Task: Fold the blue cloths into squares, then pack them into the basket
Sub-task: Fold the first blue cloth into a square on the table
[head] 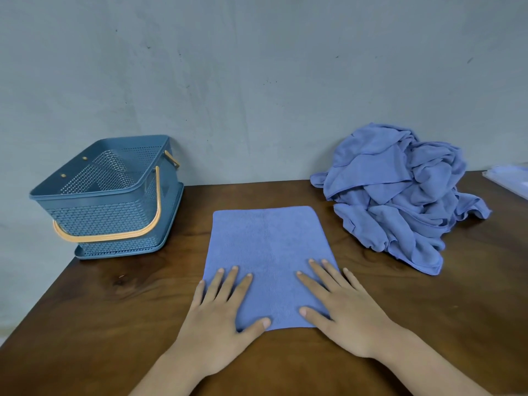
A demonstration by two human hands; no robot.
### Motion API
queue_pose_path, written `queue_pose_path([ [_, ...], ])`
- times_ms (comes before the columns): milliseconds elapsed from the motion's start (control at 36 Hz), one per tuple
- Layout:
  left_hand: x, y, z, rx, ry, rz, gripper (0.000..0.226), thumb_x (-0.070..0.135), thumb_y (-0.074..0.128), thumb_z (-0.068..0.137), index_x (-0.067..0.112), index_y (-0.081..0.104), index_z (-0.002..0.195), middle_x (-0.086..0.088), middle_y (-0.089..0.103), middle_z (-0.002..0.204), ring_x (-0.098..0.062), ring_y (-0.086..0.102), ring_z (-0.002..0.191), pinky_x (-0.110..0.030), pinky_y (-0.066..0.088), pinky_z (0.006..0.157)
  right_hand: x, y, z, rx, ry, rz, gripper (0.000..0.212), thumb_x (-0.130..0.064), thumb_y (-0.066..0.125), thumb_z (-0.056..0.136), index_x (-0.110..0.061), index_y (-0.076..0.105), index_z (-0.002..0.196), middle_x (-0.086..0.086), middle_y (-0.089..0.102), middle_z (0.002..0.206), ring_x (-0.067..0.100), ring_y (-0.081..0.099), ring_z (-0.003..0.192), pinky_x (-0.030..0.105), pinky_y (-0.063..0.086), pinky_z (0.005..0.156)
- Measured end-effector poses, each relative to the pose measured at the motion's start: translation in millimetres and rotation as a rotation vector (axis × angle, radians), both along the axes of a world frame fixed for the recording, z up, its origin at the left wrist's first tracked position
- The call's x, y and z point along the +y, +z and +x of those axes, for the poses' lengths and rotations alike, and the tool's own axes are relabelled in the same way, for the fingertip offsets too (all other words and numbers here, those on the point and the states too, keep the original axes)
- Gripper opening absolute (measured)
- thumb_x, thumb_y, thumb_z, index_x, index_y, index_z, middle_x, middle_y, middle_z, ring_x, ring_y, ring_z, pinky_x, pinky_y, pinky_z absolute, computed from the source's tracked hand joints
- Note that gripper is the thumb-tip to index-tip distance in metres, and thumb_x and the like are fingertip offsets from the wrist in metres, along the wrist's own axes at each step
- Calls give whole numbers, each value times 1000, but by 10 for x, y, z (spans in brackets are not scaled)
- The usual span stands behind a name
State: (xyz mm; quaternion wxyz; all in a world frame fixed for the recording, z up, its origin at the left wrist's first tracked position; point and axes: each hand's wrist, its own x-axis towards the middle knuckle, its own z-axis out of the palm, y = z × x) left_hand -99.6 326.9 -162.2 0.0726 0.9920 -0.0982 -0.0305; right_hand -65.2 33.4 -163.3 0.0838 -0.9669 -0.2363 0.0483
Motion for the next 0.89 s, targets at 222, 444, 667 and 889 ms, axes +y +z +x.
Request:
queue_pose_path([
  [222,7,26,-19,-59,-22,-43,99,101,17,83,49,-6,165,23,-20,171,-7,-26,158,-48,-7,132,19,28,-29,-11,-20,-15,80,-93,15,92,-60,-19,157,-24,-35,166,9,-40,151,46,-9,131],
  [444,-92,-110,-45,-382,-509,-195,25,53,54,107,35,67,117,20,56,124,-6,54,120,-27,42,104,0,-29,-107,-269,75,117,59,-81,35,99,-53,44,151,-27,25,166,6,13,159,43,12,130],
  [667,-180,-177,-24,-437,-466,-188,15,46,53,110,40,64,101,22,55,104,-5,55,97,-21,41,88,-35,-123,-104,-284,214,288,25,-60,49,107,-50,69,117,-32,57,132,-7,48,126,20,39,105],
  [889,-217,-117,-46,-323,-338,-318,19,45,43,113,38,57,102,23,54,102,0,52,94,-23,43,90,-21,-96,-145,-291,192,302,33,-69,55,100,-48,70,120,-34,57,128,-10,50,123,17,39,105],
])
